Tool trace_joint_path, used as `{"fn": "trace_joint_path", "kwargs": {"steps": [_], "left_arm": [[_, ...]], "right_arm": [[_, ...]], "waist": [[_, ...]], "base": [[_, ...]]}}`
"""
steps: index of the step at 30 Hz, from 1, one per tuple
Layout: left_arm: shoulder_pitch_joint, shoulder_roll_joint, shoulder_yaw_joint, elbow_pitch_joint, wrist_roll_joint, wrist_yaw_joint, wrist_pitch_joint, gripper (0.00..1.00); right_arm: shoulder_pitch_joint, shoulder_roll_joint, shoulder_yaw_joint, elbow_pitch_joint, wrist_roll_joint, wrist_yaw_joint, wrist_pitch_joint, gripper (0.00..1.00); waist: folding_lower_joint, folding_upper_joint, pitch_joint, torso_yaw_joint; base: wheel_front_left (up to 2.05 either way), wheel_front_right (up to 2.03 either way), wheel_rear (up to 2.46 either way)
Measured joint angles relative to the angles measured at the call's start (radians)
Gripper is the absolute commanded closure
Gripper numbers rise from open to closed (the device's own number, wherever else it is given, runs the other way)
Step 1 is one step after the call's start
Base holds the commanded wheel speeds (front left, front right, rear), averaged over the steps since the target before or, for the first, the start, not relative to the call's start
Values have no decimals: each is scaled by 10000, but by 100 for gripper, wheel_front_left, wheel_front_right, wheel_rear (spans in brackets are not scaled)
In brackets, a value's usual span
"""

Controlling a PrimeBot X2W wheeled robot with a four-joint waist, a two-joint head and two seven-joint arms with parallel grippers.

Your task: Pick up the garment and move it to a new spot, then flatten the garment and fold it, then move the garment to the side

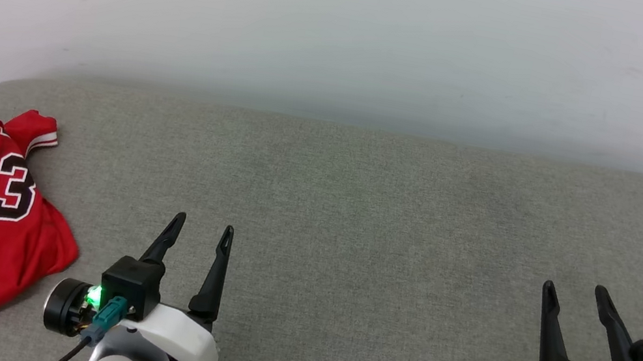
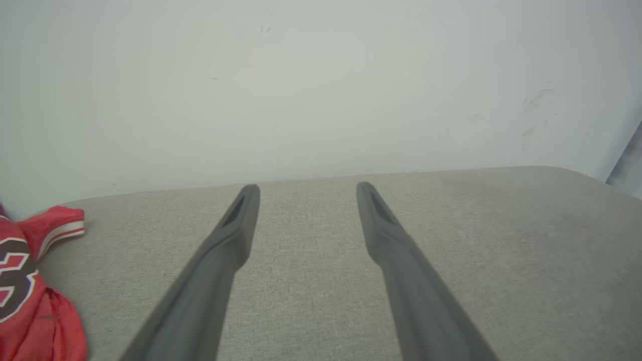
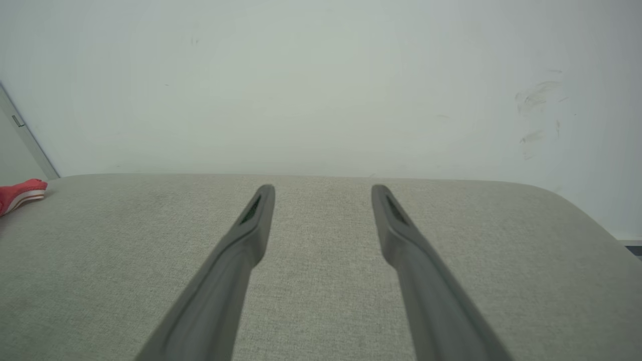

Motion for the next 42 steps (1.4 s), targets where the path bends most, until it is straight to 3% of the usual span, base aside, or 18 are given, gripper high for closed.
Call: {"fn": "trace_joint_path", "kwargs": {"steps": [10, 18, 42], "left_arm": [[-101, -17, 4, 38, 178, 27, -82, 0], [-199, -44, 199, 88, -127, 171, -84, 0], [-184, -40, 1158, -6, -313, 512, -96, 0]], "right_arm": [[-1, 36, -107, 58, -290, 0, -127, 0], [-11, 59, -123, -6, -320, 0, -159, 0], [-305, -77, 679, -303, -291, 0, 98, 0]], "waist": [[0, 0, 46, 179], [0, 0, 86, 748], [0, 0, 320, 4066]], "base": [[0, 0, 0], [0, 0, 0], [0, 0, 0]]}}
